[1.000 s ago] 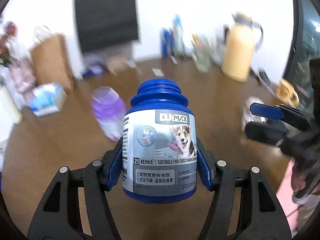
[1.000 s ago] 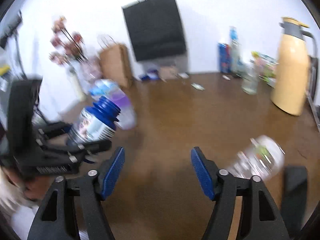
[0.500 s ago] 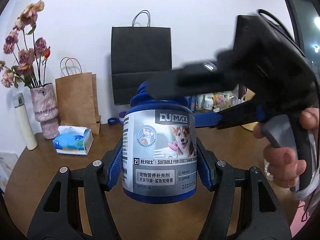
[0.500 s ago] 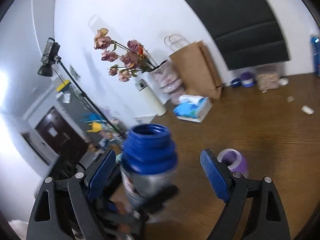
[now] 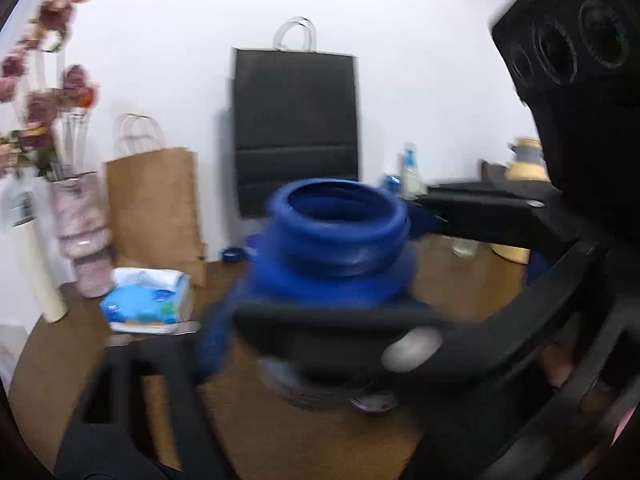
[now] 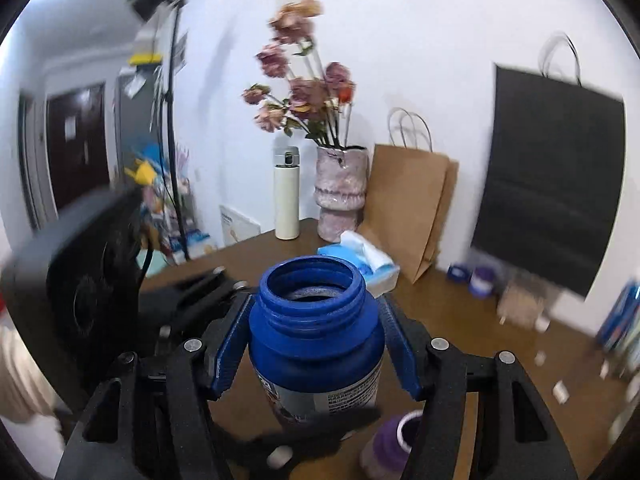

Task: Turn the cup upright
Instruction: 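Grasp the upright bottle with the right gripper while the left gripper releases it, then lower the bottle cap-up onto the table with the right gripper and open it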

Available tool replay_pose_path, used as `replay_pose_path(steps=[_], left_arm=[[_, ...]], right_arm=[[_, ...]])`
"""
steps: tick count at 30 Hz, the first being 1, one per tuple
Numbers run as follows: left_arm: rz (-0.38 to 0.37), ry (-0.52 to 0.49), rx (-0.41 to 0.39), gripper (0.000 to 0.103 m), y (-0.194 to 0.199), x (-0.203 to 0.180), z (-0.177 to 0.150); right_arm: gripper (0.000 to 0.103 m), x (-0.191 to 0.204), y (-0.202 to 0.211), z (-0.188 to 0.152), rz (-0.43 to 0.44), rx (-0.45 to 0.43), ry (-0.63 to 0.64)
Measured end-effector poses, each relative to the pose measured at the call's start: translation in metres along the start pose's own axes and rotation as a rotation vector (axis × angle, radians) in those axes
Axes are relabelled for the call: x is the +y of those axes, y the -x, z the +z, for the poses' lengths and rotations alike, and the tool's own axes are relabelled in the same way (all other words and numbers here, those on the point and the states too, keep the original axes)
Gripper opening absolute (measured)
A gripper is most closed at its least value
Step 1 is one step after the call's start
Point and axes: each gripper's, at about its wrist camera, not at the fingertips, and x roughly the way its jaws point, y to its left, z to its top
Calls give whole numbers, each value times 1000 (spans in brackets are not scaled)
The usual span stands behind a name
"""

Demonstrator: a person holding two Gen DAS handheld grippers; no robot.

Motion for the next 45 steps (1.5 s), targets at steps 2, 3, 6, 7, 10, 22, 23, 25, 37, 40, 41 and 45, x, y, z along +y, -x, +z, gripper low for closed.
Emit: replay_pose_path(steps=[2, 3, 6, 7, 10, 22, 23, 25, 37, 40, 41, 45], left_arm=[[38, -6, -25, 60, -3, 2, -4], [52, -3, -18, 60, -8, 5, -6], [69, 47, 31, 60, -23, 16, -11], [78, 55, 45, 60, -28, 19, -14], [103, 65, 103, 60, -47, 21, -23], [-28, 47, 291, 60, -90, -34, -52], [-32, 46, 319, 60, -94, -39, -53], [-25, 48, 365, 60, -100, -43, -54], [33, 103, 433, 75, -105, -58, -57], [87, 107, 376, 82, -87, -57, -54], [96, 108, 369, 83, -82, -57, -53], [96, 150, 344, 84, -52, -52, -41]], right_arm=[[67, 11, -11, -2, -55, -12, 86], [67, 12, -15, -3, -60, -24, 101], [64, 7, -29, -5, -54, -38, 149], [64, 4, -36, -6, -44, -37, 164], [64, -9, -59, -13, -7, -3, 151], [65, -58, -52, -79, -37, 133, -5], [65, -62, -51, -83, -31, 142, -24], [65, -75, -50, -95, -4, 157, -87], [66, -95, -44, -120, -8, 206, -181], [66, -93, -40, -119, -8, 213, -193], [66, -91, -37, -117, -16, 214, -191], [66, -84, -6, -106, -39, 190, -184]])
